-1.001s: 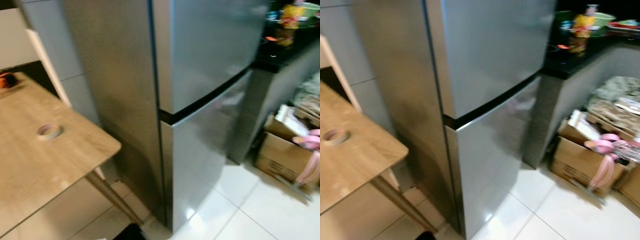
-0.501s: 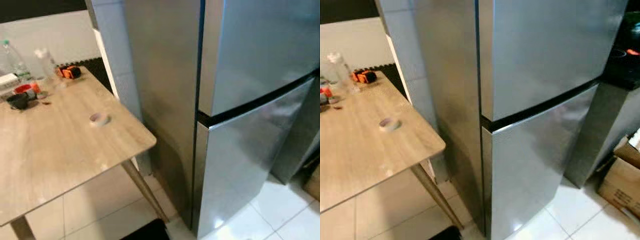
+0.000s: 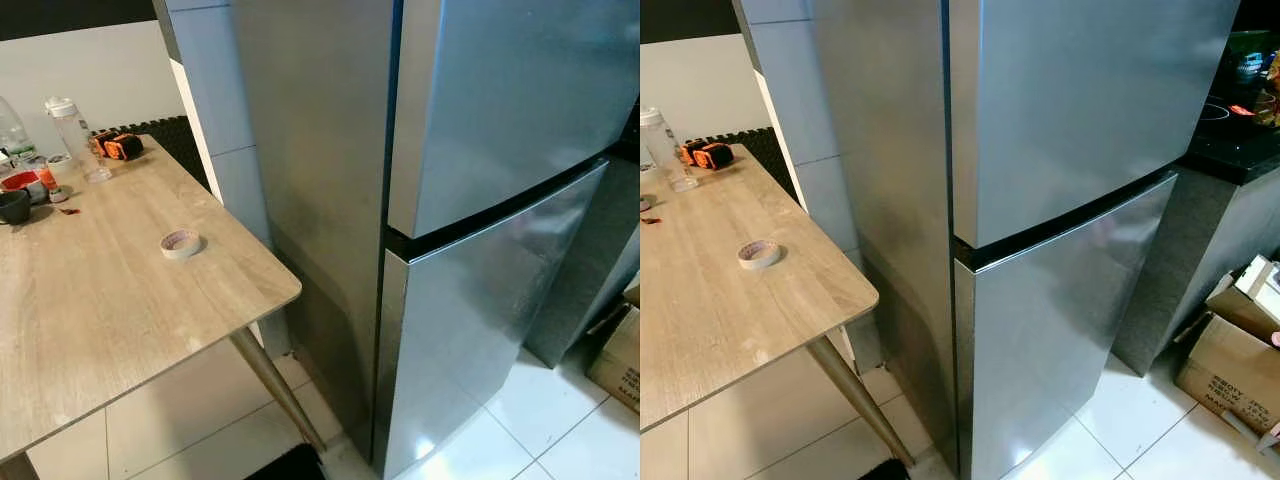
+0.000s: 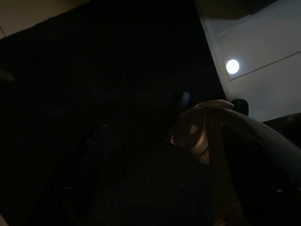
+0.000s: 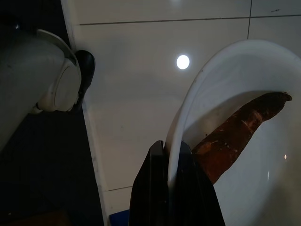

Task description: Restocking fridge

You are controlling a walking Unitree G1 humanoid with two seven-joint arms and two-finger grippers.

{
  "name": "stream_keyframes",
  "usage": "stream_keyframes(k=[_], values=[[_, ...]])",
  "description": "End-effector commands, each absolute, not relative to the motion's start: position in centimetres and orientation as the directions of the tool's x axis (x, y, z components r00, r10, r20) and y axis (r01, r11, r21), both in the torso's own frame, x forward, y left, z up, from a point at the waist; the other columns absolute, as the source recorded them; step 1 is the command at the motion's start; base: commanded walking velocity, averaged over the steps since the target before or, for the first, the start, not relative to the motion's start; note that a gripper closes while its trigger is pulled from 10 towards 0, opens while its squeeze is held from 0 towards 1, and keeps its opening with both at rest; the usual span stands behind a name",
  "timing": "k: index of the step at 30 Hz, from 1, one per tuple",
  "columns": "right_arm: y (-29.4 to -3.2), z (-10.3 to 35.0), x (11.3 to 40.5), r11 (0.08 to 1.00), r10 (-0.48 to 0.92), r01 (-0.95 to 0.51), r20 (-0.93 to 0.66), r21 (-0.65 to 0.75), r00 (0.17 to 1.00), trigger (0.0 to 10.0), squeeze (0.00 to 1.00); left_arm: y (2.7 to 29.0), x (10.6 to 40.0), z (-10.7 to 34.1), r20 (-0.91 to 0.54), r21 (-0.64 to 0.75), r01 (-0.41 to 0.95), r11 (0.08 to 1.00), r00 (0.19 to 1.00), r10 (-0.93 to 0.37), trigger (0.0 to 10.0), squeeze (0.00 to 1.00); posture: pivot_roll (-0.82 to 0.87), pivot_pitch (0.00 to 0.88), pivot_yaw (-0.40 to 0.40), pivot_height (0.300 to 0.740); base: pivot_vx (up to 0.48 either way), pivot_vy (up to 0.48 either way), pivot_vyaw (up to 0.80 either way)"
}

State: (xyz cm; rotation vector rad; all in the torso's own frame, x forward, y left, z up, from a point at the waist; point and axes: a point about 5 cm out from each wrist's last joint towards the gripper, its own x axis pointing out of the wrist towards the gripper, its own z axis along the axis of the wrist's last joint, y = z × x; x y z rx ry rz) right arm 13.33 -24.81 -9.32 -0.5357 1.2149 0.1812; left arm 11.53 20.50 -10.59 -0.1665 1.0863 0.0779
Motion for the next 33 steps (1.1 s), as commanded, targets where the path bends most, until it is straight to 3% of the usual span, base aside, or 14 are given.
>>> stream_keyframes(k=[1, 19, 33], values=[[-24.75, -9.35, 13.3, 0.859, -0.153, -0.416, -0.924, -0.3, 0.35, 10.0, 0.0, 20.66, 11.47, -10.58, -0.887, -0.093, -0.135, 0.986, 0.462, -0.021, 10.0, 0.0, -0.08, 0.0, 0.022, 0.74, 0.0, -0.424, 0.0], [-24.62, -9.52, 12.9, 0.859, -0.15, -0.421, -0.929, -0.291, 0.338, 10.0, 0.0, 20.58, 11.62, -10.56, -0.887, -0.09, -0.133, 0.987, 0.462, -0.019, 10.0, 0.0, -0.08, 0.0, 0.026, 0.74, 0.0, -0.416, 0.0], [-24.9, -9.36, 13.14, 0.852, -0.151, -0.431, -0.927, -0.298, 0.343, 10.0, 0.0, 20.92, 11.96, -10.41, -0.877, -0.07, -0.173, 0.982, 0.481, 0.023, 10.0, 0.0, -0.08, 0.0, 0.026, 0.74, 0.0, 0.0, 0.0]])
